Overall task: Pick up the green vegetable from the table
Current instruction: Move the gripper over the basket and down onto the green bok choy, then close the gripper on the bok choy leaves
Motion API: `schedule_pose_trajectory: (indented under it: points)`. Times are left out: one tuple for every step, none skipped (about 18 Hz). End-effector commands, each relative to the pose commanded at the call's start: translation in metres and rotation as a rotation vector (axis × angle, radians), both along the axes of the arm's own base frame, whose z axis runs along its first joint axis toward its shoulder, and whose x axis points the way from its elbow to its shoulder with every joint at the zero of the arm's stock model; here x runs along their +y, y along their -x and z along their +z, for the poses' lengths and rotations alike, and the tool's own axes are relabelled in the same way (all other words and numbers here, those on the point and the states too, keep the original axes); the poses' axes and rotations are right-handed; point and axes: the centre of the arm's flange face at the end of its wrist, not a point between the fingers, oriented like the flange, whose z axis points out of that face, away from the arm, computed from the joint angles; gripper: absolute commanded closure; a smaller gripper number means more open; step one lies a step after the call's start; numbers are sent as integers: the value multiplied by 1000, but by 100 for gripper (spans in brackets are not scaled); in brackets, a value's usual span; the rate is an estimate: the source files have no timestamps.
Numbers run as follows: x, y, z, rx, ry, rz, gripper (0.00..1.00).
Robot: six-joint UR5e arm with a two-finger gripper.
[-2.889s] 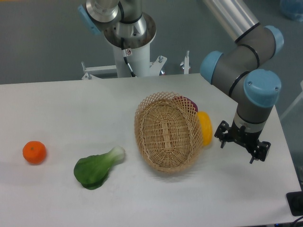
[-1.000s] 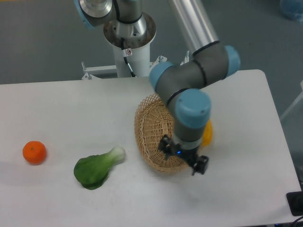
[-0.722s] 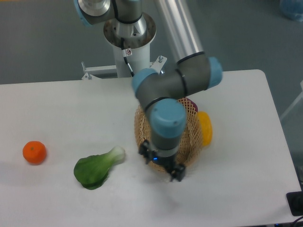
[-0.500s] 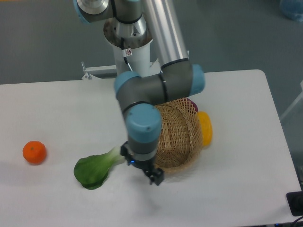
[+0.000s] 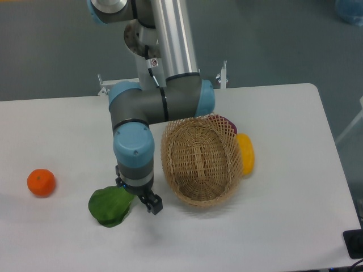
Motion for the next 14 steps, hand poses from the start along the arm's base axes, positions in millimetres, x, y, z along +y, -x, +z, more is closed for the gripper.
schedule_pose_trajectory:
  points:
    - [0,-3,0,-1,1,-3,0]
    - [1,-6,0,0,2,-8,0]
    - [1,-8,-1,0,4,-11,0]
    - [1,-9,-2,-3,4,-11,0]
    - [2,-9,-3,-3,4,-11,0]
    - [3,-12,-3,-3,4,-15,0]
    - [4,-16,-4,-2,8,-21,0]
    - [3,-17,-6,-3,13,-23,0]
    - [1,-20,-11,-9,20,-25,0]
    - [-1,-21,-14,-12,24,-25,0]
    - [-2,-21,-15,-9,28,-25,0]
    - [-1,-21,-15,-8,26,-25,0]
    - [-1,-20,-15,-6,26,-26,0]
    - [0,-19,-15,-3,24,-26,0]
